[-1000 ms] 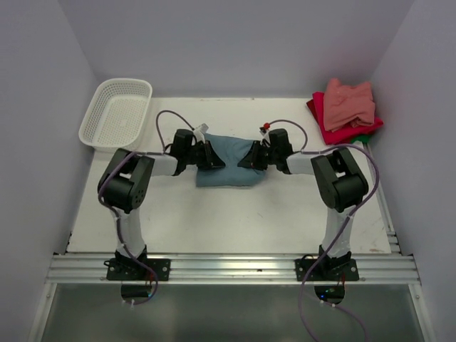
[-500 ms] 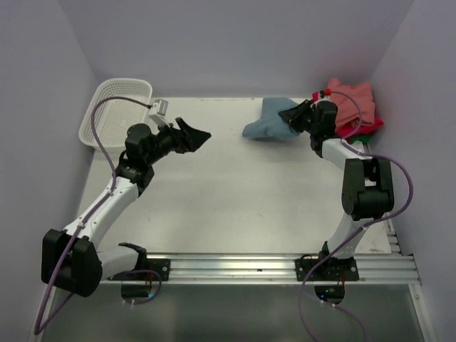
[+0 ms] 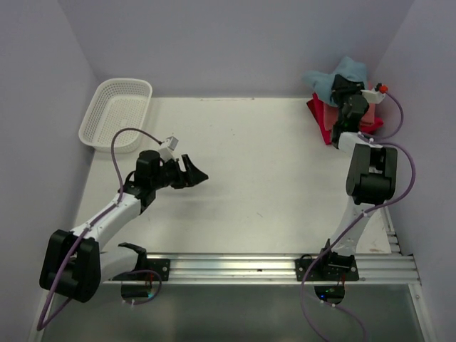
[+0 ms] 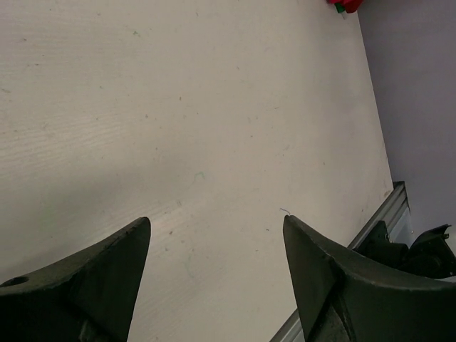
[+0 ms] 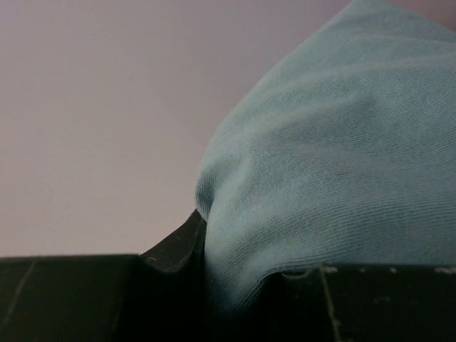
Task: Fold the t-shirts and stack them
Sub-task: Neatly place the folded tshirt to the corner
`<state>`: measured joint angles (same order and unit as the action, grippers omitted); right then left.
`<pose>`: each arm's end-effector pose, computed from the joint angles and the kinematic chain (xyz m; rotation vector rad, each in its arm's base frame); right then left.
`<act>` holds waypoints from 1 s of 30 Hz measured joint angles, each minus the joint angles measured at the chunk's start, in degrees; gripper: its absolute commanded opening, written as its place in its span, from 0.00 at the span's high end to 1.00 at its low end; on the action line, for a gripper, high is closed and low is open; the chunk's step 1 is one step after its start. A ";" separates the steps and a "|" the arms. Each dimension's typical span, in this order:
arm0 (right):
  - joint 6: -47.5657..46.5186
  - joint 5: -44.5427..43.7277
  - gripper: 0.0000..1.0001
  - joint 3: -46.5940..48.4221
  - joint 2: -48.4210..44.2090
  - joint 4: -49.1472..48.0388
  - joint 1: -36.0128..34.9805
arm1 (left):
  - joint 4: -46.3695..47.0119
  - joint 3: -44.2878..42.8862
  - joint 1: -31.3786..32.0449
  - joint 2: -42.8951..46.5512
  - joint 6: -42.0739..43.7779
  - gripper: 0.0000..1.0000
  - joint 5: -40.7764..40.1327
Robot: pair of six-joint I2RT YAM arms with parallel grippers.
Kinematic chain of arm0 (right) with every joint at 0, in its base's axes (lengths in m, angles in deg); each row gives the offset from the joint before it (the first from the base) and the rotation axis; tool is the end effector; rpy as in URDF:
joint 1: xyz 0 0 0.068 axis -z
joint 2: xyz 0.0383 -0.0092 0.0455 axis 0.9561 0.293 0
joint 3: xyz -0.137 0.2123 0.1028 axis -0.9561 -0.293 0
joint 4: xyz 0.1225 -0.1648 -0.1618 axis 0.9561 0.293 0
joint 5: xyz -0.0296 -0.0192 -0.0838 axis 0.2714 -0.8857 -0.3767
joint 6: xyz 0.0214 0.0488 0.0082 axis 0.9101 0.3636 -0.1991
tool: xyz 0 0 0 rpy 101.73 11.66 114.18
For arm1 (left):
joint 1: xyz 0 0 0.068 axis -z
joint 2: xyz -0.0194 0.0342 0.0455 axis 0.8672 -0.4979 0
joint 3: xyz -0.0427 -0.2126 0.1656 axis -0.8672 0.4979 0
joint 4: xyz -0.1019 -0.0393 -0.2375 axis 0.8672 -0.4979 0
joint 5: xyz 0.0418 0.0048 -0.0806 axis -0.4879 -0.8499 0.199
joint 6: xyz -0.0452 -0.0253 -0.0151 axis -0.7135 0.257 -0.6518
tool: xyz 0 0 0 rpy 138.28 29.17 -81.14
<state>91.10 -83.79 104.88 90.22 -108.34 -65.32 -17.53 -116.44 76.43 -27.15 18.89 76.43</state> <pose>0.4547 -0.0648 0.2693 0.8272 1.1440 0.6369 0.2262 -0.0836 0.2146 -0.0669 2.2017 -1.0501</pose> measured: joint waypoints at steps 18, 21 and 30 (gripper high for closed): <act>-5.40 -1.75 1.00 -4.55 8.09 -10.29 5.14 | 1.09 0.00 0.00 -7.39 0.81 0.27 2.47; -6.95 -1.70 1.00 -9.57 7.10 -10.27 5.14 | 1.99 0.00 0.07 -8.52 0.39 0.28 3.26; -0.48 4.31 1.00 -5.57 6.69 -15.30 6.32 | 3.39 -0.02 0.61 -10.01 0.37 0.30 4.37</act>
<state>90.62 -79.48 99.31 96.91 -123.64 -59.01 -14.14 -116.47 77.05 -37.16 19.26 80.80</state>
